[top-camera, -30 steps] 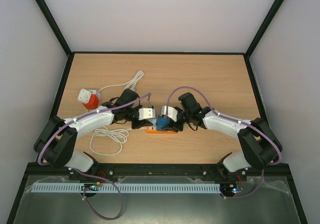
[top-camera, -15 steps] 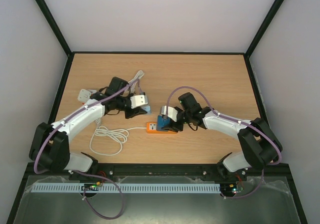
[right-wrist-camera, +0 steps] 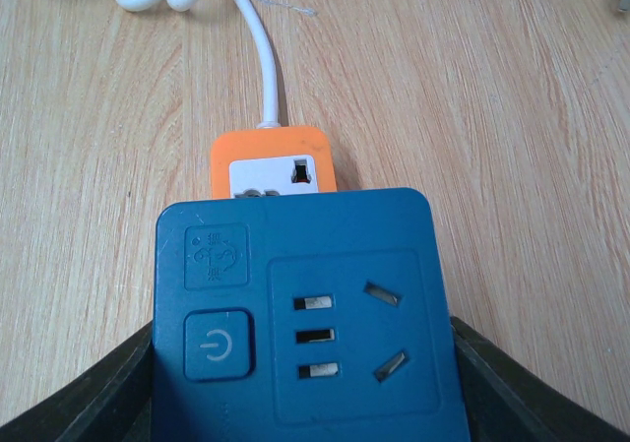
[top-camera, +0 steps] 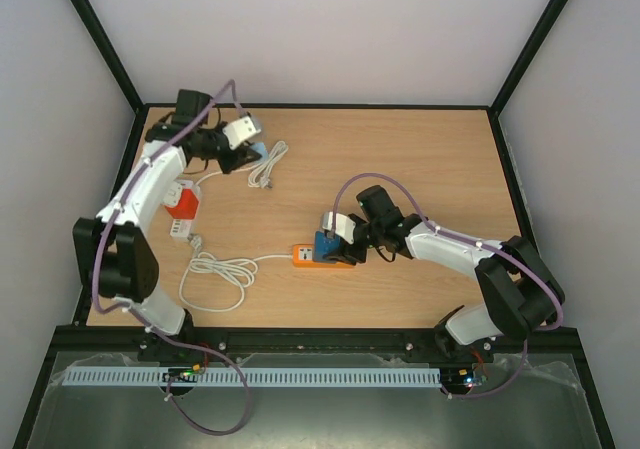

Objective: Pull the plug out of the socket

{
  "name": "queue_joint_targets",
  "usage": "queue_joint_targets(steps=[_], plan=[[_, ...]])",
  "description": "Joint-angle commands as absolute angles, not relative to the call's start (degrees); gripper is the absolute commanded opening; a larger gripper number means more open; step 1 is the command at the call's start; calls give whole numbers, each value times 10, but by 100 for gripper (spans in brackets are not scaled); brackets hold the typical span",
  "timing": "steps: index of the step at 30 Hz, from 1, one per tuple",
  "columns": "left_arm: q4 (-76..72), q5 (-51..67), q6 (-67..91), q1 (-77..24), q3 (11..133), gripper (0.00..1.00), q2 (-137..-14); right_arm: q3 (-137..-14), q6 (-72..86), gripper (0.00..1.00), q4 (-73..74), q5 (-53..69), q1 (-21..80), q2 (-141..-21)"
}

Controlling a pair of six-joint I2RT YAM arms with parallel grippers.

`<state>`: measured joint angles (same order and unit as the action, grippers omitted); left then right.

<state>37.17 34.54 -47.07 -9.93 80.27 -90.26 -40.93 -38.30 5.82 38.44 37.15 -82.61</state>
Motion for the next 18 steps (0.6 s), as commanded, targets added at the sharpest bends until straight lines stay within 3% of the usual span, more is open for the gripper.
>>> queue_joint_targets(steps=[1, 18], plan=[[433, 357, -441, -36, 903, 21, -990, -404, -381, 28, 62, 361, 374, -830], [454, 404, -253, 142, 1244, 22, -1314, -405, -380, 29, 62, 360, 374, -830]])
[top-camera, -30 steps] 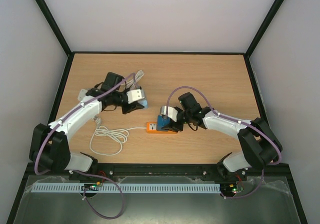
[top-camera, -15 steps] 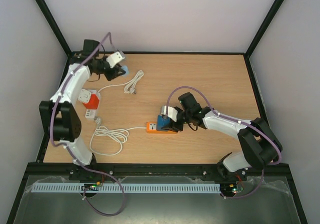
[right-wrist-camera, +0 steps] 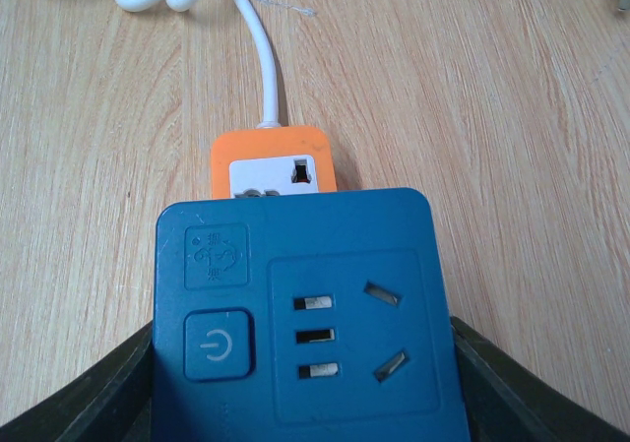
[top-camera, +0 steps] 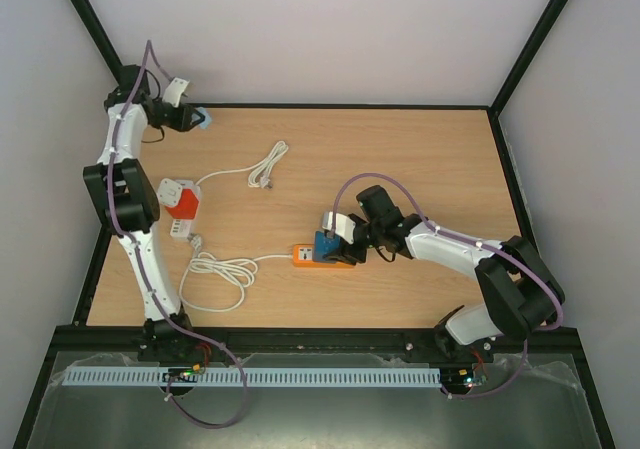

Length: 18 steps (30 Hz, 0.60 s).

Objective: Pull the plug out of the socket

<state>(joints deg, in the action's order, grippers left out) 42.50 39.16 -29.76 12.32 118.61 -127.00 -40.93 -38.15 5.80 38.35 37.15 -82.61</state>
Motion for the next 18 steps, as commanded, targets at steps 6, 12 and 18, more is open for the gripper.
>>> queue_joint_targets(steps=[6, 12, 18], plan=[[444, 418, -229, 169, 1278, 22, -1368, -408, -380, 30, 64, 359, 374, -834], [418, 428, -208, 190, 1278, 23, -1397, -409, -377, 30, 62, 356, 375, -836], [411, 438, -200, 202, 1281, 24, -1422, -410, -377, 30, 64, 350, 380, -839]])
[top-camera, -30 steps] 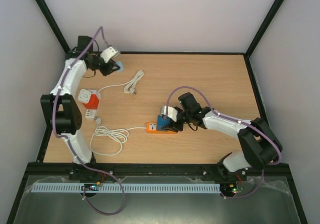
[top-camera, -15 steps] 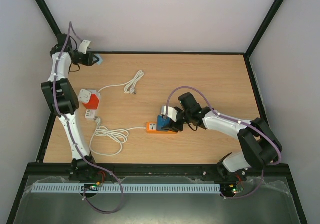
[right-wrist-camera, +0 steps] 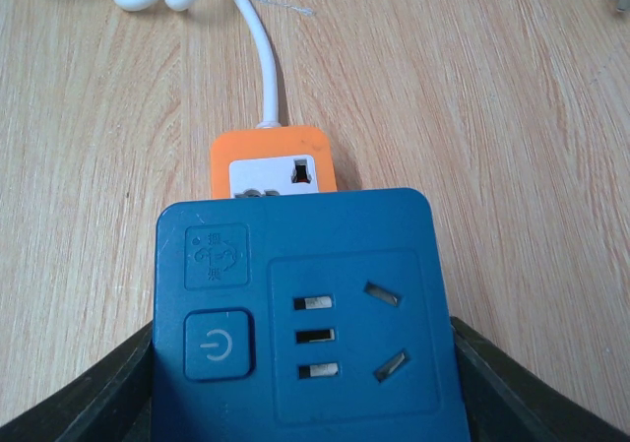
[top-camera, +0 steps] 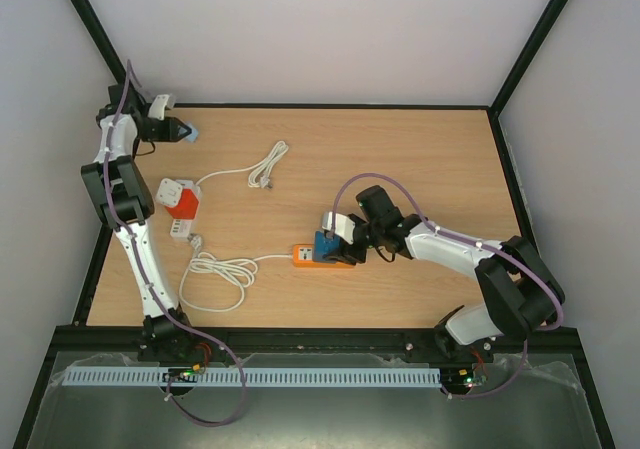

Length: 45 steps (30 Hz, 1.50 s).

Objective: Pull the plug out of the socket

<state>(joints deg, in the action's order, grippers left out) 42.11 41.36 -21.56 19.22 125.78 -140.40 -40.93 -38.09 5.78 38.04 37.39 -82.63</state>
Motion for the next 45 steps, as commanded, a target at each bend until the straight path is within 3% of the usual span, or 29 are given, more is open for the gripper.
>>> queue_joint_targets(steps=[1, 16, 32, 45], plan=[[412, 438, -200, 202, 1280, 24, -1426, -410, -377, 30, 64, 349, 381, -840], [397, 442, -178, 204, 1278, 31, -1469, -413, -375, 30, 64, 342, 386, -845], [378, 417, -150, 213, 1281, 67, -1459, -413, -374, 30, 63, 342, 386, -844], [396, 411, -197, 215, 1248, 83, -1354, -410, -372, 35, 59, 340, 386, -841]])
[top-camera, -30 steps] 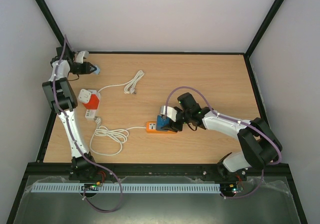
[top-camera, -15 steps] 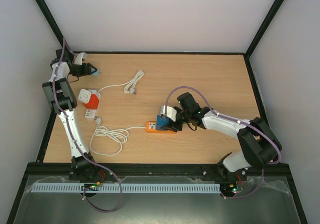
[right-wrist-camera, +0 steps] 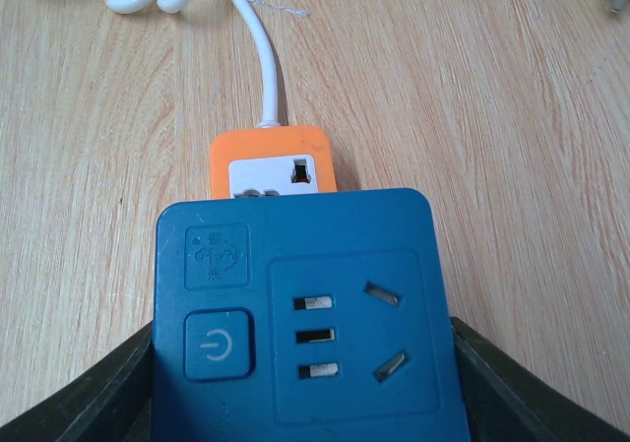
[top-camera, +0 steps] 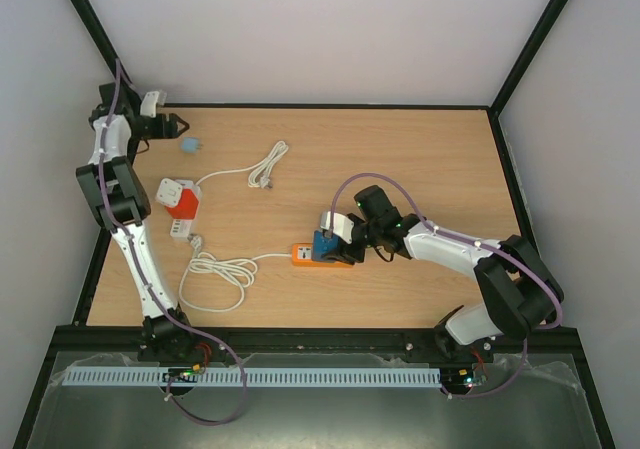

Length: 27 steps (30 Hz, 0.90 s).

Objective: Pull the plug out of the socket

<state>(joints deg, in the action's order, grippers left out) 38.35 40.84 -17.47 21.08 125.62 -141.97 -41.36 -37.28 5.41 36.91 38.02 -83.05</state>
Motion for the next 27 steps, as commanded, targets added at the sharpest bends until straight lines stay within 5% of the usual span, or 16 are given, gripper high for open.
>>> queue_joint_targets(steps=[1, 5, 19, 27], plan=[[399, 411, -200, 215, 1246, 85, -1345, -410, -371, 36, 59, 339, 386, -841], [410, 422, -219, 215, 1220, 99, -1298, -408, -368, 45, 55, 337, 386, -840], [406, 448, -338, 189, 967, 100, -1064, -395, -336, 82, 17, 349, 386, -789], [434, 413, -446, 97, 837, 100, -953, -383, -337, 91, 18, 355, 381, -745]])
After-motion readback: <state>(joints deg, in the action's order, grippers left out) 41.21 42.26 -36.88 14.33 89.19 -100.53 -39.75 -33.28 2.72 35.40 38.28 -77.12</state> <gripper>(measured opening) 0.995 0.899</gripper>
